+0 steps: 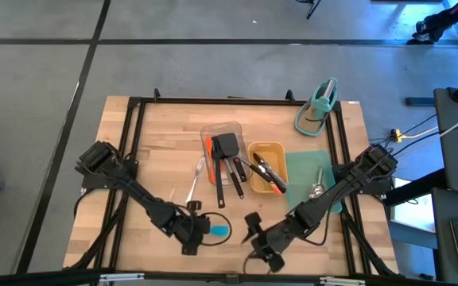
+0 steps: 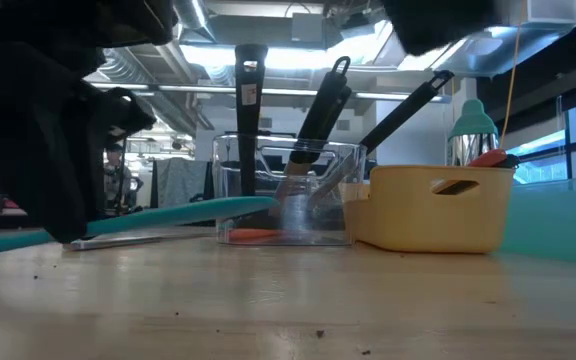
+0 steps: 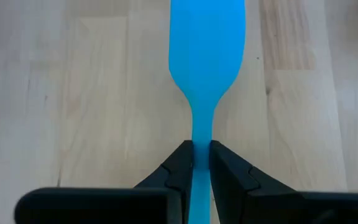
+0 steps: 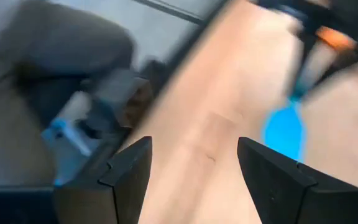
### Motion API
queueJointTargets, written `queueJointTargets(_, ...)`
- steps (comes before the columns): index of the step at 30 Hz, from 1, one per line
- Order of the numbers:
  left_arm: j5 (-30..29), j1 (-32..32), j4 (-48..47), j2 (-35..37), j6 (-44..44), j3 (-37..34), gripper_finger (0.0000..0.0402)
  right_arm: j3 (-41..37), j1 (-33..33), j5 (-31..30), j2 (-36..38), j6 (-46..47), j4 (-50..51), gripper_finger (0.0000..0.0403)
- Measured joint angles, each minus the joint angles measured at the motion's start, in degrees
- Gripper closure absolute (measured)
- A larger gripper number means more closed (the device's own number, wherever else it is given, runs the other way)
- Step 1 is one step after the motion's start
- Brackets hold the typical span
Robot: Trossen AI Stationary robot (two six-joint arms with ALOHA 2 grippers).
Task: Pick & Place Kitchen Items
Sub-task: Put the blue spatula into the transparent bin
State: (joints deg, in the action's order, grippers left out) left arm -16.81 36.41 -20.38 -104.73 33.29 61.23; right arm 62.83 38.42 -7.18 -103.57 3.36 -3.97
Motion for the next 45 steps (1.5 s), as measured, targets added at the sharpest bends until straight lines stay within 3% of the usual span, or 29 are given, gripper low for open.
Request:
queueJointTargets(6, 0.4, -0.5, -0.1, 0.0, -1.6, 0.0, 0.0359, 0.0, -2.1, -9.3, -2.0, 6.3, -1.1, 0.0162)
queueJointTargets(12, 0.0, -0.7, 1.0, 0.1, -2.3, 0.0, 0.0362, 0.0, -5.7, -3.2, -5.2, 9.2, -6.1, 0.0162)
queueJointTargets(22, -0.2, -0.6, 4.0, 0.1, -4.1, 0.0, 0.0386, 0.0, -6.7, -2.6, -7.1, 8.0, -8.4, 0.0162)
queueJointTargets(28, -0.2, -0.6, 4.0, 0.2, -4.1, 0.0, 0.04, 0.1, -5.2, -3.5, -7.5, 1.7, -7.6, 0.0162)
queueJointTargets(39, 2.1, 0.3, 7.5, 0.2, -3.9, 0.1, 0.0391, 0.1, -6.5, -3.3, -8.6, 7.8, -6.2, 0.0162)
queueJointTargets(45, 1.0, 2.9, 2.4, 0.1, 1.2, 0.0, 0.0361, 1.2, -6.6, -2.6, -11.8, 8.1, -8.4, 0.0162)
